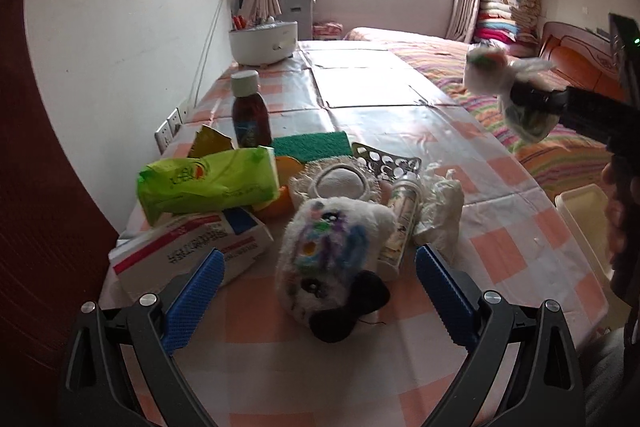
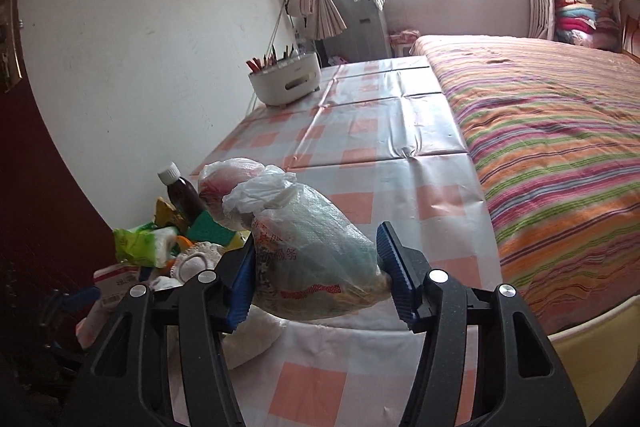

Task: Collect trash
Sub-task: 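Drop the white bag into the bin with the right gripper while the left grasps the plush toy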

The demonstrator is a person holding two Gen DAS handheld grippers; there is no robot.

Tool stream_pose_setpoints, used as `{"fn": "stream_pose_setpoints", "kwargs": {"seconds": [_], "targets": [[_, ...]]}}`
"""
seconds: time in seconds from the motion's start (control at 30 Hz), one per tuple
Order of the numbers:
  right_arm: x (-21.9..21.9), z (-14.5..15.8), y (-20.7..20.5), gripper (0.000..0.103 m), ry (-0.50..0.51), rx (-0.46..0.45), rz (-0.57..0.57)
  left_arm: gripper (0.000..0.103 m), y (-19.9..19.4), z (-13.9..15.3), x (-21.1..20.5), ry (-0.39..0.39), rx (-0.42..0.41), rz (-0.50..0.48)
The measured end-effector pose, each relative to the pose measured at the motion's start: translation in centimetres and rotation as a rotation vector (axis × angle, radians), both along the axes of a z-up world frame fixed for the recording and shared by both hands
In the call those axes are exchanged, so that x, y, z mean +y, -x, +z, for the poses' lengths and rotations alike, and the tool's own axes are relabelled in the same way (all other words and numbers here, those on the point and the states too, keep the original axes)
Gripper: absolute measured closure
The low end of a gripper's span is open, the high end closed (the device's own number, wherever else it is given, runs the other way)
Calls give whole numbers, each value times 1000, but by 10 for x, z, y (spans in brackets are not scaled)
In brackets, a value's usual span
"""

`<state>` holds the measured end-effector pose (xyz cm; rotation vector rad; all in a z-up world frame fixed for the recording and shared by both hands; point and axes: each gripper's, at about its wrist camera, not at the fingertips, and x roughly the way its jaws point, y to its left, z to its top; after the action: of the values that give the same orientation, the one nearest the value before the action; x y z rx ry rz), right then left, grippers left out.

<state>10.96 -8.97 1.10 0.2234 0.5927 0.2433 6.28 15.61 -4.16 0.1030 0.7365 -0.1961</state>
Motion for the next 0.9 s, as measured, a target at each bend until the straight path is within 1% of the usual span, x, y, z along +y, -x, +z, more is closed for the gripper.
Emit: {"fn": "stream_pose_setpoints", "kwargs": {"seconds": [0.1, 0.23, 0.27, 0.3, 0.33, 0.37, 0.4, 0.43, 0.5, 0.6, 0.77, 0.83, 0.9], "targets": [[-3, 7, 15, 48, 10, -36, 3, 10, -11, -11, -11, -25, 40, 1], [-15, 6, 25, 48, 8, -42, -12, 10, -24, -21, -11, -12, 87, 36], [-18, 5, 27, 48, 5, -45, -21, 14, -26, -22, -9, -5, 84, 43], [-23, 5, 29, 48, 2, -46, -29, 25, -28, -25, -9, -13, 91, 63], [-26, 5, 30, 48, 2, -44, -33, 35, -32, -28, -8, -22, 114, 74], [-31, 5, 33, 48, 2, -47, -41, 50, -35, -32, -6, -8, 141, 72], [-34, 5, 35, 48, 1, -50, -50, 50, -35, -33, -4, 5, 142, 83], [-37, 5, 38, 48, -2, -52, -53, 51, -35, -33, -3, 10, 135, 90], [-42, 5, 42, 48, -6, -61, -62, 56, -33, -31, -4, 8, 126, 92], [-48, 8, 50, 48, -1, -78, -77, 61, -26, -26, -5, 11, 88, 100], [-59, 11, 64, 48, 26, -105, -114, 62, -9, -5, -12, 16, -25, 97], [-66, 11, 70, 48, 24, -113, -134, 62, -4, 5, -16, 39, -57, 88], [-73, 10, 76, 48, 26, -114, -153, 63, 1, 14, -23, 69, -74, 58]]}}
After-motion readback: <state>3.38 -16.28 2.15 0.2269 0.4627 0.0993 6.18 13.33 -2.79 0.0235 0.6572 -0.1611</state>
